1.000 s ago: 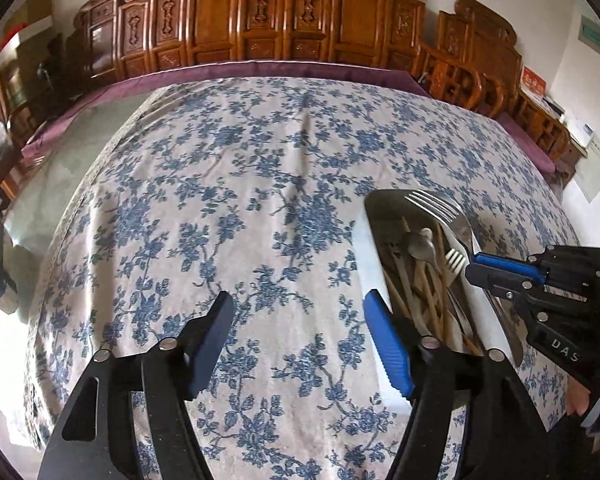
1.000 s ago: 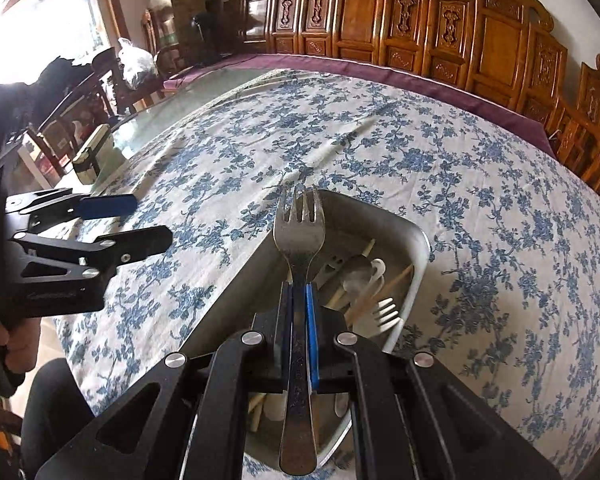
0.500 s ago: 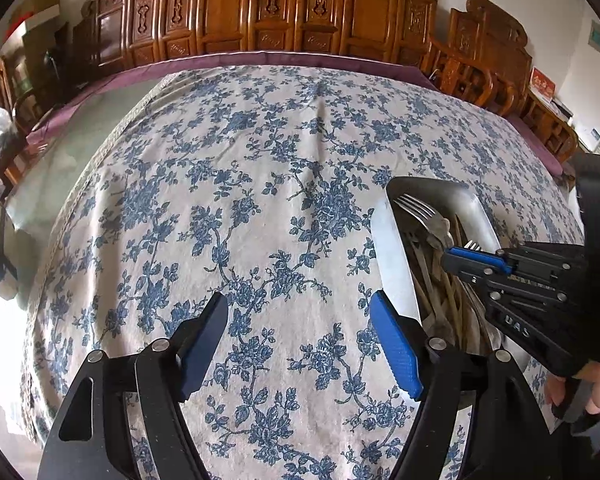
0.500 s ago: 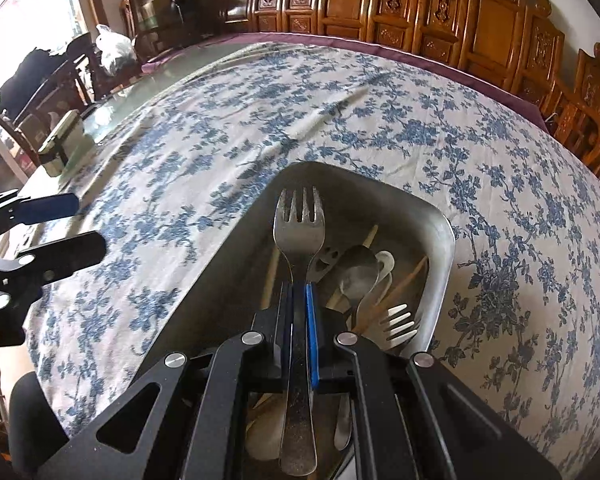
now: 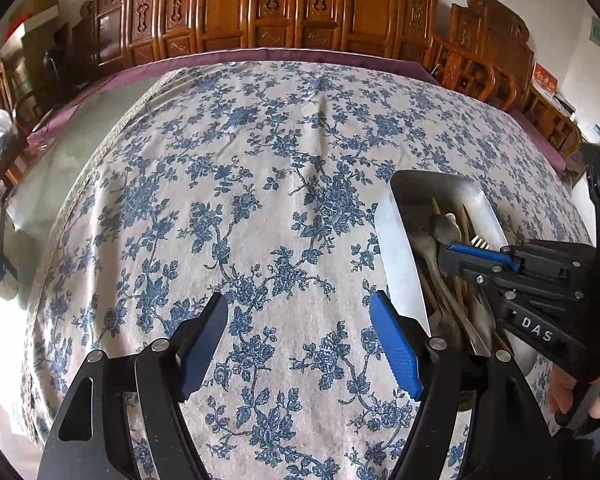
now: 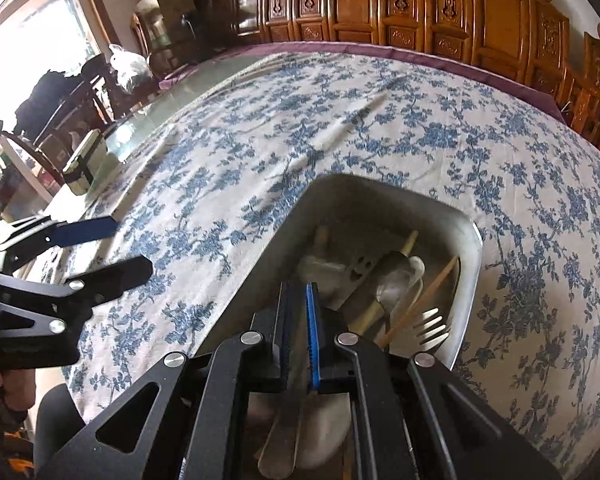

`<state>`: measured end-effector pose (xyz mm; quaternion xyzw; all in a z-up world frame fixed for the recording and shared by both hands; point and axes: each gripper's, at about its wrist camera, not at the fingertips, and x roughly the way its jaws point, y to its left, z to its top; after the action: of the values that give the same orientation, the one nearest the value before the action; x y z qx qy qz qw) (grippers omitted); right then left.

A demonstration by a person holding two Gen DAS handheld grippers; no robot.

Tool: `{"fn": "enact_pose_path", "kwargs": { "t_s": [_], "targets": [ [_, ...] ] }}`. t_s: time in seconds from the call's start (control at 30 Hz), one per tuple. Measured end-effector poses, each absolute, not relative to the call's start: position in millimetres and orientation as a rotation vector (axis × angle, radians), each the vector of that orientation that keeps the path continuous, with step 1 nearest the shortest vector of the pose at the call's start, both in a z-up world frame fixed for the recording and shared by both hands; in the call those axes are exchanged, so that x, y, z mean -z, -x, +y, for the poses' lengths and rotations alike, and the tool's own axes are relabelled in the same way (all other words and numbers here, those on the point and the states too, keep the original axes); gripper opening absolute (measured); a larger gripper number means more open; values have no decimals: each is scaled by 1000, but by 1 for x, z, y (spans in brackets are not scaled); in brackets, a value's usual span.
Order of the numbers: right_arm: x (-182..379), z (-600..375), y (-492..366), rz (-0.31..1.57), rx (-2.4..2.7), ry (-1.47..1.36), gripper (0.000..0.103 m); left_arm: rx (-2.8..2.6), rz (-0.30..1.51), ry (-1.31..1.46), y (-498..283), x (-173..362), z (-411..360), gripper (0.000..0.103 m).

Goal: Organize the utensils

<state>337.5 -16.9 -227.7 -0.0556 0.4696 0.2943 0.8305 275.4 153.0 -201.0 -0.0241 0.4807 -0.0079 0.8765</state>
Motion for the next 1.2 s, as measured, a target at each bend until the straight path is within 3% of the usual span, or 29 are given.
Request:
{"fn": "enact_pose_path", "kwargs": {
  "t_s": [0.5,0.6,0.77,0.83,0.9,1.03,1.2],
  "targets": [
    [188,-71,-300,850,-553,120,11,37,992,15,-270,192,127,71],
    [178,-95,-286,826,-507,88,32,46,983,13,-267,188,117,73],
    [166,-132,-264,800,-428,59,49,70,946,14,-257,176,94,84],
    [159,-147,-256,788,-392,38,70,77,922,11,-253,170,84,89],
    [151,-161,-246,770,-358,17,81,88,898,10,-247,163,74,94],
    [135,-185,-226,739,-306,-1,95,105,864,2,-235,149,50,95],
    [122,-209,-204,710,-258,2,100,122,830,-29,-216,134,22,95]
  ]
}}
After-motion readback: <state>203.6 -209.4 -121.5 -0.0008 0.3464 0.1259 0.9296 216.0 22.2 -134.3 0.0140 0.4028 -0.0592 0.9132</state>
